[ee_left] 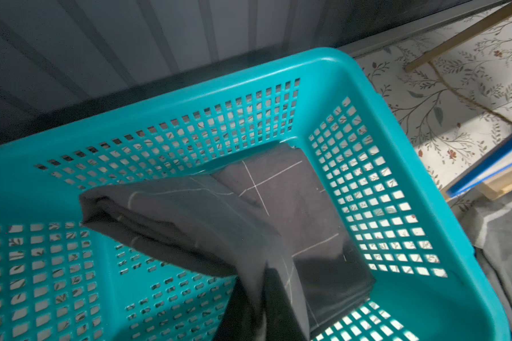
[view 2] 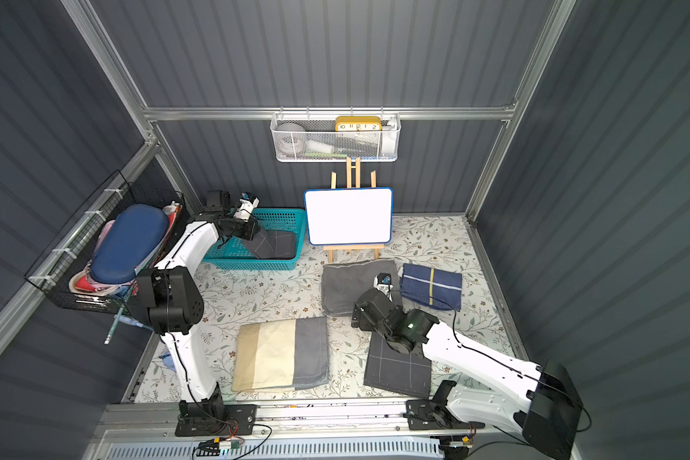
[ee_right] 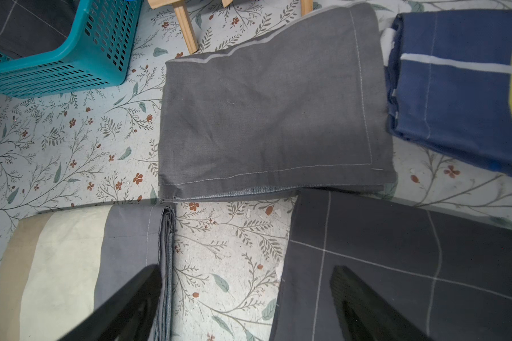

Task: Put the folded pillowcase in the basket
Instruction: Place the pillowcase in the basket.

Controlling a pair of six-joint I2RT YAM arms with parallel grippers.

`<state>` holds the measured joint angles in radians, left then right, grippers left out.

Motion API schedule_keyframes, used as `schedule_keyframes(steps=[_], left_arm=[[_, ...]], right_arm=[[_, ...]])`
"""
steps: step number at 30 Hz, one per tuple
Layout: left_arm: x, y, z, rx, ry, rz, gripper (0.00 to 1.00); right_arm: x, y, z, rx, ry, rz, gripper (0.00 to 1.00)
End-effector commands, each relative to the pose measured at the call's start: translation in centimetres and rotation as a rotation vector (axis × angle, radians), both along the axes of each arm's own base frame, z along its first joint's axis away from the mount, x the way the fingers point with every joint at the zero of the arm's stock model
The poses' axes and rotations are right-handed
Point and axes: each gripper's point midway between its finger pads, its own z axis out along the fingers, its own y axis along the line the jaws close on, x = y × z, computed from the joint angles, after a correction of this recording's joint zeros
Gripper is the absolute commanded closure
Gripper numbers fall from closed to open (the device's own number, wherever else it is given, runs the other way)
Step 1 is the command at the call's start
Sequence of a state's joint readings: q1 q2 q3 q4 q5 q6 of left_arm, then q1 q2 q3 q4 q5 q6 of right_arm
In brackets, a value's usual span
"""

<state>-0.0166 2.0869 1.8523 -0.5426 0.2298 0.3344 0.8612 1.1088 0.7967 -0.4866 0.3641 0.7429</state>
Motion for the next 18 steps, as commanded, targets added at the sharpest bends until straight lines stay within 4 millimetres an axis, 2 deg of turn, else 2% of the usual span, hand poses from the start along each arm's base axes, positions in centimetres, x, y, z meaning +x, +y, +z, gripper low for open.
schedule_keyframes(steps=[1,6,9,11,12,13,16,18], left_arm=[[0.4,2.7,-1.9,0.015,0.045,0.133,0.9],[0.6,5.8,-2.5,0.08,0.074,0.26,0.72],[0.6,7.0,-1.6,0.118,0.061,0.325,0.67],[0.1,7.9,-0.5,0.136,0.046,0.382,0.6],[0.0,8.8,0.5,0.171,0.014,0.413,0.53],[0.0,9.3,1.6,0.193,-0.017,0.432,0.41],[-0.4,9.3,4.6,0.187,-0.086,0.436,0.27],[-0.9,9.1,6.6,0.167,-0.121,0.448,0.0]], right_arm=[[-0.1,-0.2,0.0,-0.01,0.0,-0.007,0.05],[-0.1,-0.2,-0.2,-0.011,0.007,-0.008,0.05],[0.0,0.0,0.0,-0.008,0.007,-0.006,0.06],[0.0,0.1,0.1,-0.008,0.008,-0.004,0.06],[0.0,0.1,0.2,-0.011,0.009,-0.004,0.06],[0.0,0.1,0.3,-0.01,0.008,-0.003,0.06],[-0.1,0.0,0.3,-0.017,0.011,-0.003,0.06],[-0.1,-0.1,0.4,-0.016,0.011,-0.003,0.06]])
